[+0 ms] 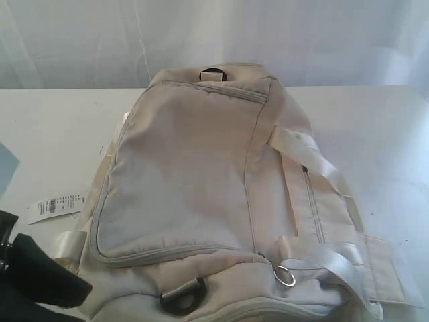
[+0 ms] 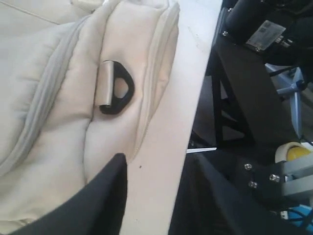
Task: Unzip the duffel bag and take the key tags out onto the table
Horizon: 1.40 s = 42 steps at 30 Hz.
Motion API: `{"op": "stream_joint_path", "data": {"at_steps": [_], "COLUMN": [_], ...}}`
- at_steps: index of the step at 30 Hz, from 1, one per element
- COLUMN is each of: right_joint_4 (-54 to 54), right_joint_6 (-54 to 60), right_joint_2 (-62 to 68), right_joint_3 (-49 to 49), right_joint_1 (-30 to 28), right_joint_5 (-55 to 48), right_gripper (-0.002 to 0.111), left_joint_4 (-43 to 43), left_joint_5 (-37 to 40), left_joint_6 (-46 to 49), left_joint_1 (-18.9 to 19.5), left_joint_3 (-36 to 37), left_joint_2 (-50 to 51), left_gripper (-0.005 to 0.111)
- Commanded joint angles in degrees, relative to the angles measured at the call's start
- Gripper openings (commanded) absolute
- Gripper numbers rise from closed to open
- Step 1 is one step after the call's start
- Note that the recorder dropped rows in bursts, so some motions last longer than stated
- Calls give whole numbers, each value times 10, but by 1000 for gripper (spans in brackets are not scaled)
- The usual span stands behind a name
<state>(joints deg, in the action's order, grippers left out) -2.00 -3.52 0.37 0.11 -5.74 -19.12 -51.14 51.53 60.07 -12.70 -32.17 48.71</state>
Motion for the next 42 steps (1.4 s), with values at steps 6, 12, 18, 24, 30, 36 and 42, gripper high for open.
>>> {"op": "stream_joint_path", "data": {"at_steps": [6, 12, 18, 24, 30, 36, 42], "right_joint_4": [-6, -6, -5, 14, 20, 20, 20], "right_joint_6": [6, 6, 2, 2, -208, -335, -430], "right_joint_2": [-4, -4, -4, -4, -4, -4, -4], "right_joint_3": [-1, -1, -1, -1, -1, -1, -1], "right_joint_1": [0, 0, 0, 0, 0, 0, 0], "right_joint_5": [68, 84, 138, 293, 378, 379, 327], "right_gripper": [0, 0, 0, 0, 0, 0, 0], "left_joint_4": [17, 100, 112, 249, 662, 914, 1042], "left_joint_5": [-71, -153, -282, -280, -40, 64, 76], "left_joint_6": [46, 44, 28, -43, -389, -542, -749], "left_joint_1": [-117, -227, -312, -314, -314, -314, -314], "left_joint_3": [-44, -64, -64, -64, -79, -80, -80], "left_joint_2": [64, 128, 217, 267, 256, 232, 213], "left_gripper": [51, 69, 71, 22, 0, 0, 2]}}
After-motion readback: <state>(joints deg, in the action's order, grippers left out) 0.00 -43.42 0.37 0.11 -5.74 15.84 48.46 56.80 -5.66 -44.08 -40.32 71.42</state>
